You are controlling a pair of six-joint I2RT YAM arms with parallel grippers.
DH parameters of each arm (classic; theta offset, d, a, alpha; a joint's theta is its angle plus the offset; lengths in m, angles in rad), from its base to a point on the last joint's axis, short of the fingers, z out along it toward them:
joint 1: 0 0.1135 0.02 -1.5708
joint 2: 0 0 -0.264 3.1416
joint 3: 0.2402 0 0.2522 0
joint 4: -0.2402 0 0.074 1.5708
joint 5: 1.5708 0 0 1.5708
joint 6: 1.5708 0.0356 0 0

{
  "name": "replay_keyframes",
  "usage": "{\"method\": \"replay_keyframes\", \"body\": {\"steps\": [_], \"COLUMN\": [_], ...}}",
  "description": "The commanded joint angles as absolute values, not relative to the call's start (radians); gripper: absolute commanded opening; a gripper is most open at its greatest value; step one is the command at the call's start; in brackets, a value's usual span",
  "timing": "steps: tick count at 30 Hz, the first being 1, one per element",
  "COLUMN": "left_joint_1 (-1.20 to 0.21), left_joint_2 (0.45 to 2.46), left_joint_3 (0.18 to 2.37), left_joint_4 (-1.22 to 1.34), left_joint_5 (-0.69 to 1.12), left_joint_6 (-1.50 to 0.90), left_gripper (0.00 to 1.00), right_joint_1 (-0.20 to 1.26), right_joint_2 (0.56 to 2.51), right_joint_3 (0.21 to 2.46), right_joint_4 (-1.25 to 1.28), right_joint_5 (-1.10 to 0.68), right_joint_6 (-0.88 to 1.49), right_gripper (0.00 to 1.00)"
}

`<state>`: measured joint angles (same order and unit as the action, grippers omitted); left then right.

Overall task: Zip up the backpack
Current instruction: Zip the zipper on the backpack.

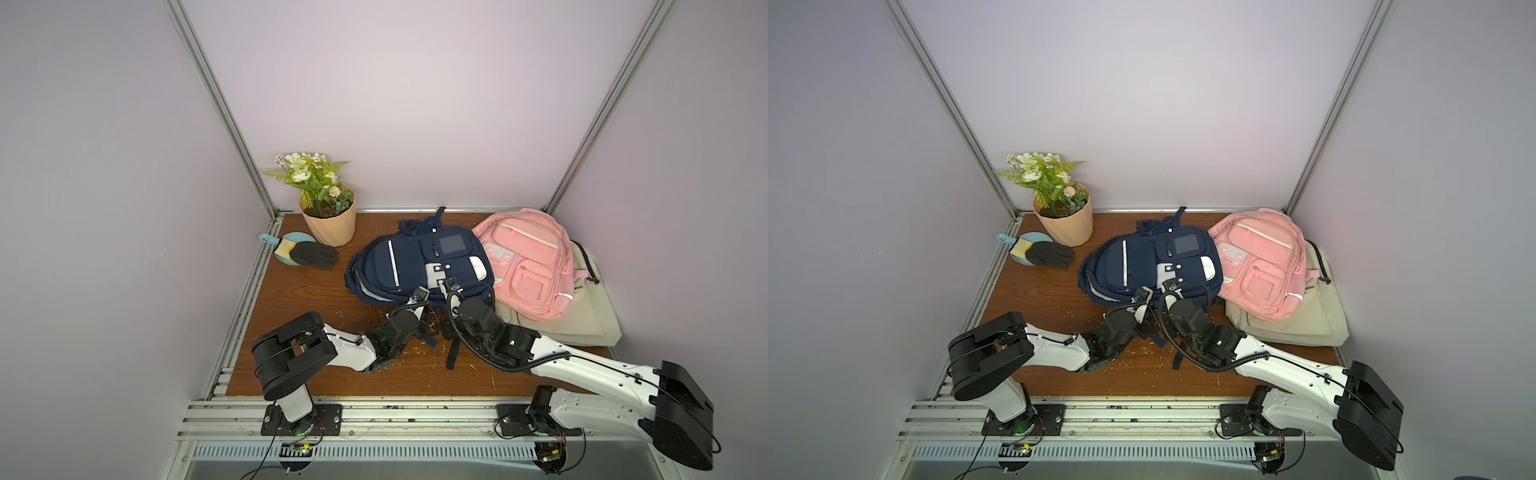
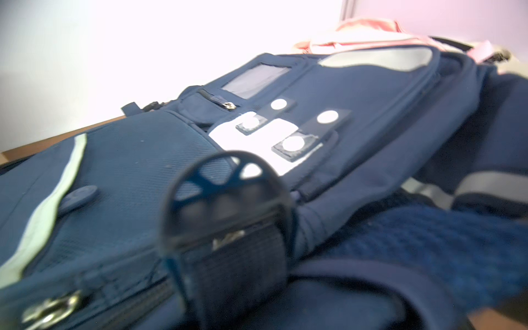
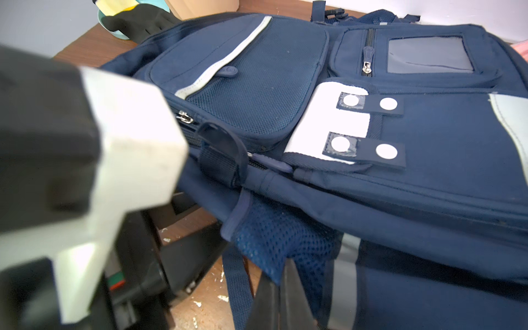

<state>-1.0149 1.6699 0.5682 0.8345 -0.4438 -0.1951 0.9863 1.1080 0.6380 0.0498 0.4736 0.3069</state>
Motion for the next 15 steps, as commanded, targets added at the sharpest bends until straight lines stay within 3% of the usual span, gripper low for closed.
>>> {"method": "replay_keyframes", "body": {"steps": [1,8,15], "left_joint_1": [-1.012,-1.015,-1.034], "left_joint_2": [1.624,1.571,1.515], "left_joint_3": [0.553,0.513,0.467], "left_joint_4": [0.898,0.873,0.832], "left_joint_5": [-0.540,-0.515,-0.454], "left_joint_6": [-0.204,-0.195,-0.203], "left_gripper": [0.28,0.06,0.00], "right_joint_1": [0.995,0.978,0.910], "right_joint_2": [1.100,1.071,1.069], "right_joint_3": [0.637,0.632,0.640], "right_joint_4": [0.062,-0.023,-0.049], "right_joint_5": [0.512,0.640,0.644], "right_joint_6": [0.327,0.345,0.375], "right_gripper": [0.00,0.00,0.00]}}
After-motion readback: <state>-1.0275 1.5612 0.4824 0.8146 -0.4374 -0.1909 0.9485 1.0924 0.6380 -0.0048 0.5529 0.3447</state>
